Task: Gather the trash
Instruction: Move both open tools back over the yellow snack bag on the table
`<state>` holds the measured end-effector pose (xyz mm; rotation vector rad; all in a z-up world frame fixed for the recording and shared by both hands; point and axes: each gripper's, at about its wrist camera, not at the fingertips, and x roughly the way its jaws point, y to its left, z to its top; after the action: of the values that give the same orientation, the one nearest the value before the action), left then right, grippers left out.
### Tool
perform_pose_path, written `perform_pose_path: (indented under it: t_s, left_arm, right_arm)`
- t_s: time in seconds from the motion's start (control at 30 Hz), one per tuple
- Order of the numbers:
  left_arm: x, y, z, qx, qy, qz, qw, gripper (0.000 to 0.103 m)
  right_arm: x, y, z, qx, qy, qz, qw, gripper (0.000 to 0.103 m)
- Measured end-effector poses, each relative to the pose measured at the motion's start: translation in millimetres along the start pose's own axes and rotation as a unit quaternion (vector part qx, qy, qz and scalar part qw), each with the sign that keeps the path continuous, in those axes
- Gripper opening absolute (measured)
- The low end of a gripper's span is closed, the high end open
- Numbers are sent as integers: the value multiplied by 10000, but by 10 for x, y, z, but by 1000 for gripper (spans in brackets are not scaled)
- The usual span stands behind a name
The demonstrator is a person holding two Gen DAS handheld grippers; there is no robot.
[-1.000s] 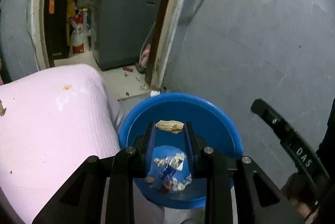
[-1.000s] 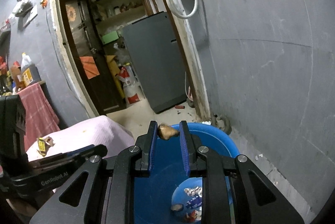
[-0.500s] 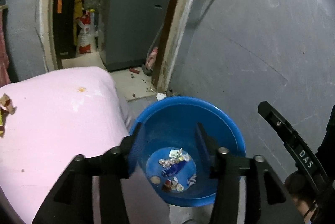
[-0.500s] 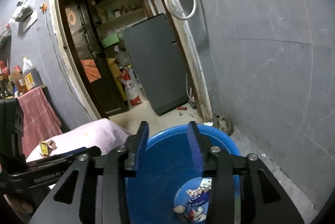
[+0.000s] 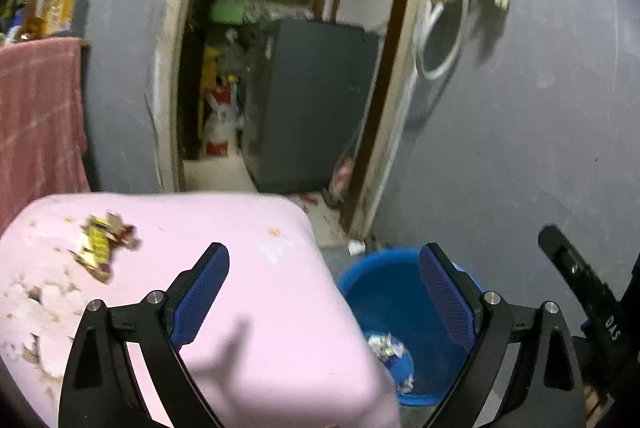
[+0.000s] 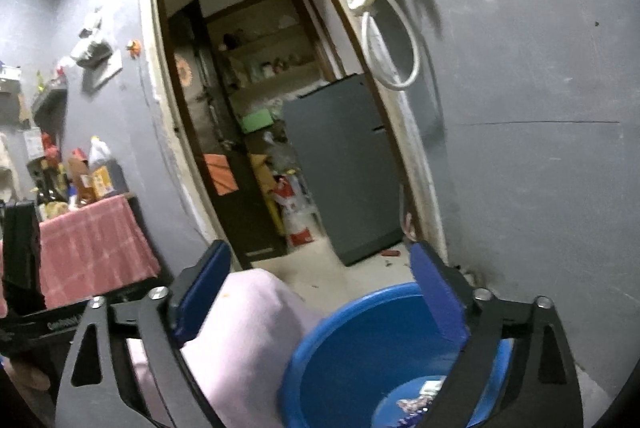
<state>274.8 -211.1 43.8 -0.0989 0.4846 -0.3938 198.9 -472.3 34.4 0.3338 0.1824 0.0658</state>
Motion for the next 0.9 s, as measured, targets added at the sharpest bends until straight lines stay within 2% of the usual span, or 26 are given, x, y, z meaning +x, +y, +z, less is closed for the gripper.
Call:
perform_pose_path:
  t_s: [0.07, 0.13, 0.27, 0.5, 0.73, 0.9]
  left_arm:
    - [-113, 95, 22, -49, -128, 90, 9999, 95]
    - [-235, 203, 40, -120, -272, 206, 9993, 101]
    - [-475, 407, 77, -241, -555, 428, 9972, 101]
    - [-774, 851, 69, -171, -879, 926, 9917, 101]
    - [-804, 1295, -38, -202, -803, 1360, 9872, 101]
    - [-706, 1576, -133, -147, -404, 1469, 9882, 101]
  right_arm:
    - [-12, 90, -9, -63, -87, 98, 9999, 103]
    - [-20, 179, -7, -131, -127, 172, 9997, 103]
    - [10, 436, -14, -374, -113, 311, 9988, 103]
    - [67, 1080, -52, -1205, -217, 655, 9903, 103]
    - [260, 1509, -188, -1615, -114, 980, 9819, 103]
    - [476, 1716, -342, -1996, 195, 1149, 9729, 103]
